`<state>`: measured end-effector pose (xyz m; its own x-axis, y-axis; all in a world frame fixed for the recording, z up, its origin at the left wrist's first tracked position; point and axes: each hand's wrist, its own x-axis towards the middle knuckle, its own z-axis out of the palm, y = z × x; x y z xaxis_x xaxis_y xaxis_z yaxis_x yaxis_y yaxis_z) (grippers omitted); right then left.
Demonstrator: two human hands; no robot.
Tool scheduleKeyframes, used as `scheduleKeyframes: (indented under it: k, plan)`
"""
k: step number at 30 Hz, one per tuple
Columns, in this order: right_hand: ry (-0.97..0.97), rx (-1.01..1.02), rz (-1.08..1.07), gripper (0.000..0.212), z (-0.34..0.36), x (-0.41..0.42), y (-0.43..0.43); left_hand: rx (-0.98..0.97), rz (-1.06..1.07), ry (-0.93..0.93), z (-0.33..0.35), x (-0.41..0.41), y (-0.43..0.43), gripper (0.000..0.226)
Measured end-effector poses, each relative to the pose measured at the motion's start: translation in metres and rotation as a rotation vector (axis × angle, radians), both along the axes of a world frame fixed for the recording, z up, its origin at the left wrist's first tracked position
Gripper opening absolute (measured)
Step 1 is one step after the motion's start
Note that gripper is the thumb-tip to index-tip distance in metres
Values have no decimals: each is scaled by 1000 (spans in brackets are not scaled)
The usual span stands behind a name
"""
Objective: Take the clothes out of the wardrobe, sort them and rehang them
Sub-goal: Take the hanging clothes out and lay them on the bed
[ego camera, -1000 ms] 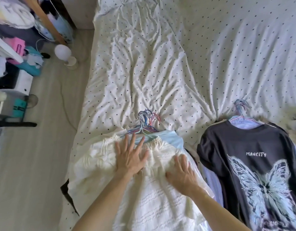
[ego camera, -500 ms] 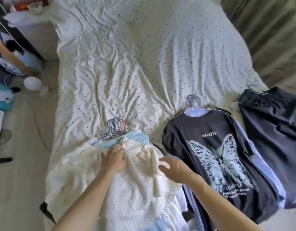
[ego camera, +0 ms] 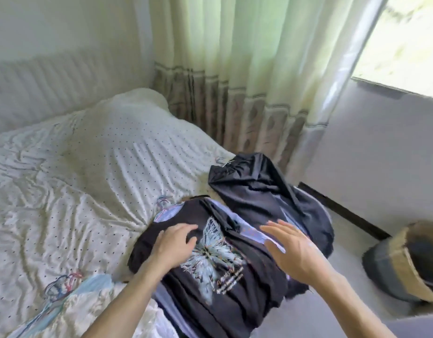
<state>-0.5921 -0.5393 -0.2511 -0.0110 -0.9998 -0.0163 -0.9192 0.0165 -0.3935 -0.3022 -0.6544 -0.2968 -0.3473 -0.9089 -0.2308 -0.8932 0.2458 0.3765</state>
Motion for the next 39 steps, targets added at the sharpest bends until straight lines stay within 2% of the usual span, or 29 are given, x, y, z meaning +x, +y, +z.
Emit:
scheduleKeyframes:
  k: [5,8,17,23,29,36,39]
  plan:
    - [162,-147,-281,42,50,-140,81,-239,-286,-3,65,-188,-2,48]
    - [186,-204,-485,40,71,-205,136,-363,-449,24,99,-288,17,47]
    - [137,-270,-1050,40,80,-317,299,-388,-1017,140,142,-537,117,48]
    - [170,-194,-1451,41,79,-332,400,-378,-1430,225,143,-665,206,49]
    - [232,-154,-1831,40,82,-312,470,-370,-1768,326,151,-751,298,51]
    - [198,-69,-2178,43,69,-254,512,-301,-2137,408,150,-782,441,52]
    - [189,-45,-2313,44,64,-232,538,-309,-2261,548,156,-782,507,57]
